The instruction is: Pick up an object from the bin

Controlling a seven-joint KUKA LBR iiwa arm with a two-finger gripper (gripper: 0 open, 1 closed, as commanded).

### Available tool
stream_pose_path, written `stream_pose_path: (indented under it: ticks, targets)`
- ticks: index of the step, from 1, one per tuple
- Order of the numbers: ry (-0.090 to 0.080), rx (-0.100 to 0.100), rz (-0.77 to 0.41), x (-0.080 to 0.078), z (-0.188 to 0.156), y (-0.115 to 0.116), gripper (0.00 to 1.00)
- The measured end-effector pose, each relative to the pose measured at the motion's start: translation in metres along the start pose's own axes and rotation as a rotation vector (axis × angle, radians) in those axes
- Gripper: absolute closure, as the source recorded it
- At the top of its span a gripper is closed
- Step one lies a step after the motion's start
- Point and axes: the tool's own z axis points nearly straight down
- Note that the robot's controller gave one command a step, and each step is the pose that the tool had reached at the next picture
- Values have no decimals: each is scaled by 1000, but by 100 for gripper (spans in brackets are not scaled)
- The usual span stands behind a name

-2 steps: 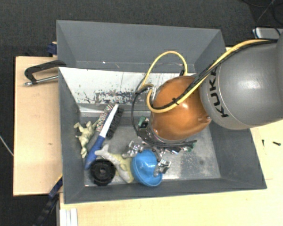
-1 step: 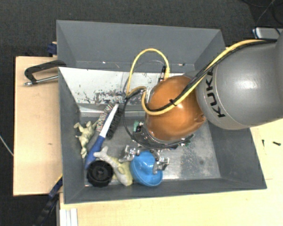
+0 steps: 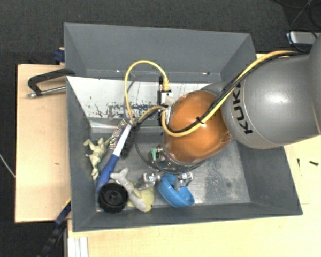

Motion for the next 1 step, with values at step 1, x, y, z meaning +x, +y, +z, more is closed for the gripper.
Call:
stream_pose_path:
  ticks: [1]
  targets:
    - [5,-10,4,-2,-4,-4,0]
